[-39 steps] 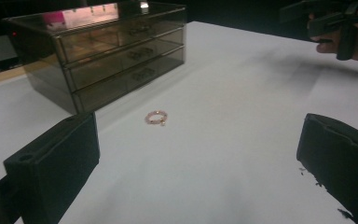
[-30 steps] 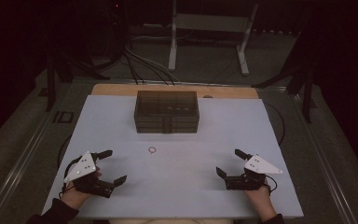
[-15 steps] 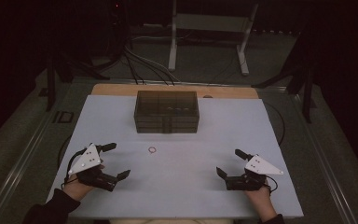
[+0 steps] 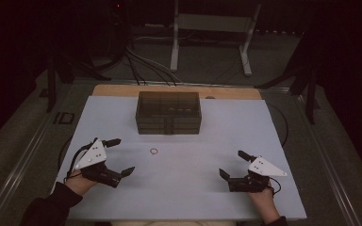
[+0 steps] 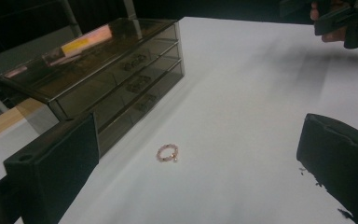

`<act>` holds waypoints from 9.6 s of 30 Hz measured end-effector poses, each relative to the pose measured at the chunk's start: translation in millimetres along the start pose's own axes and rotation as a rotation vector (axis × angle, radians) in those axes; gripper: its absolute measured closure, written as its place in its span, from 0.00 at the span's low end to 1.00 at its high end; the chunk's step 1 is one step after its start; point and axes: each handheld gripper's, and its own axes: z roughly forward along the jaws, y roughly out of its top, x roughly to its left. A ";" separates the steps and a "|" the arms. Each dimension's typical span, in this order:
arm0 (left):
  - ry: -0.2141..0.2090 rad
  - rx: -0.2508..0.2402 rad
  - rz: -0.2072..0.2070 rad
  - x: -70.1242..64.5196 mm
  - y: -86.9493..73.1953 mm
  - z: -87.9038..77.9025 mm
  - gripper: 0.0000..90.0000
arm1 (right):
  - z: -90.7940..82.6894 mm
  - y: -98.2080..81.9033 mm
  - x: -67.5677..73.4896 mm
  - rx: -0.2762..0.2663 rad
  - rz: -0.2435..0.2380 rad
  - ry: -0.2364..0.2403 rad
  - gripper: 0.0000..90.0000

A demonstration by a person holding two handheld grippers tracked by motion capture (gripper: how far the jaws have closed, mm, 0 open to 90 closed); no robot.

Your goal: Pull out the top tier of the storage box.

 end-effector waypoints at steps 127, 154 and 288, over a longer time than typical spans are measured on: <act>0.560 0.609 0.894 -36.3 44.4 179.6 0.14 | -2.5 -0.4 -0.9 0.007 0.011 -0.002 0.02; 0.676 0.636 1.072 -31.4 30.3 203.7 0.68 | -3.0 -0.6 -1.3 0.010 0.014 -0.005 0.02; -0.022 0.501 0.341 33.7 71.0 121.6 0.00 | -1.2 -1.6 -1.4 0.026 0.019 0.006 0.02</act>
